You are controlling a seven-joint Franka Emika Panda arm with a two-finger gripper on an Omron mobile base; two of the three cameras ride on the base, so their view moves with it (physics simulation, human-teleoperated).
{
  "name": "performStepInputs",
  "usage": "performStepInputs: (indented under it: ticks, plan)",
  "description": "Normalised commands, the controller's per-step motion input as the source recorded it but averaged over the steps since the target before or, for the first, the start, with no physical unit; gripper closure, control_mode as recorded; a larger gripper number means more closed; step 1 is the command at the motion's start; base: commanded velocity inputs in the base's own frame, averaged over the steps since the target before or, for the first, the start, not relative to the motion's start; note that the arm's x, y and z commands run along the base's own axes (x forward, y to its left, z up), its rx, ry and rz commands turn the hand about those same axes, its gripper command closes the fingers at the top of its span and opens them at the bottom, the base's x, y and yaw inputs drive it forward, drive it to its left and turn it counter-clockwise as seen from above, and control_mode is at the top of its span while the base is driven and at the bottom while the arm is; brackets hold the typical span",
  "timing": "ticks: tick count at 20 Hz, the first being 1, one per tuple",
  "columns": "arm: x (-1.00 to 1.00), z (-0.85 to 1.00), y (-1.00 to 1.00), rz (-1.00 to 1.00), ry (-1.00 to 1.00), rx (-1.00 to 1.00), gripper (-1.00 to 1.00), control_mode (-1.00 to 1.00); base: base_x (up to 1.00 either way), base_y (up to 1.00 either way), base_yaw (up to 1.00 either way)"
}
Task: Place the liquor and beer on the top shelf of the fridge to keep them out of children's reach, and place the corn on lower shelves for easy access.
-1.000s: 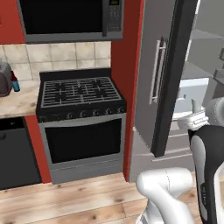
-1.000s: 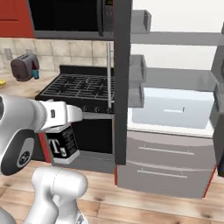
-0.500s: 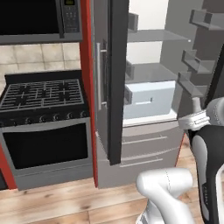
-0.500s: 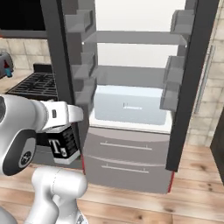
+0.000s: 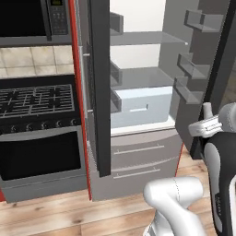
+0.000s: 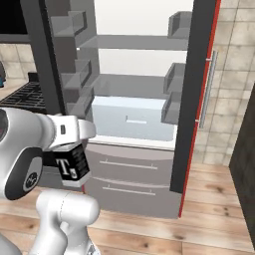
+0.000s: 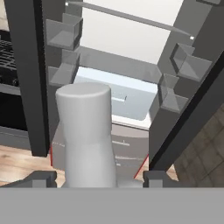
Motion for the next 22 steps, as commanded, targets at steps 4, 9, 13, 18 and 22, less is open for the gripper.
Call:
performStepInputs:
  ticks: [4, 9, 13, 18, 22]
  plan:
    - [0.0, 0.0, 0.0, 0.0, 0.0, 0.0, 1.0, 1.0, 0.34, 0.0, 0.0]
    - [0.0, 0.0, 0.0, 0.0, 0.0, 0.0, 1.0, 1.0, 0.46, -0.13, 0.0]
    - [0.0, 0.0, 0.0, 0.0, 0.0, 0.0, 1.0, 1.0, 0.51, -0.21, 0.0]
    - [0.0, 0.0, 0.0, 0.0, 0.0, 0.0, 1.0, 1.0, 0.52, -0.24, 0.0]
    - [0.0, 0.0, 0.0, 0.0, 0.0, 0.0, 1.0, 1.0, 0.49, -0.38, 0.0]
